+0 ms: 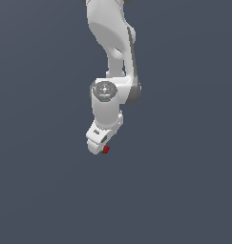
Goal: Pick up the object and move it to a goal position.
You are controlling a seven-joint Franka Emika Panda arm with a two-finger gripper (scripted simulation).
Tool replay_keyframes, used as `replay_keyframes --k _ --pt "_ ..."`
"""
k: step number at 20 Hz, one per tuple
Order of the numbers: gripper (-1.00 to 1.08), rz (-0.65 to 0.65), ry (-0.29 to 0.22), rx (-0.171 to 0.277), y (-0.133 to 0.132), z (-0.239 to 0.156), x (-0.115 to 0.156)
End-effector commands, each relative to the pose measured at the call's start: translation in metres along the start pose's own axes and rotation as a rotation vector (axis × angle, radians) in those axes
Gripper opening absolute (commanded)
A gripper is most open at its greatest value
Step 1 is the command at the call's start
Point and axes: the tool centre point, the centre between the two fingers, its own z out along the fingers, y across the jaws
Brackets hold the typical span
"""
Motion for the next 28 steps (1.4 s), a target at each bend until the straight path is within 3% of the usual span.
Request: replay_keyframes --k 1,15,28 --pt "1.00 -0.064 0.002 -0.001 0.003 0.005 -0.002" --pt "1.00 -0.365 0.016 -0.005 0.016 0.027 -0.014" --pt "1.00 -0.437 0.020 -0.007 0.018 0.033 -0.017"
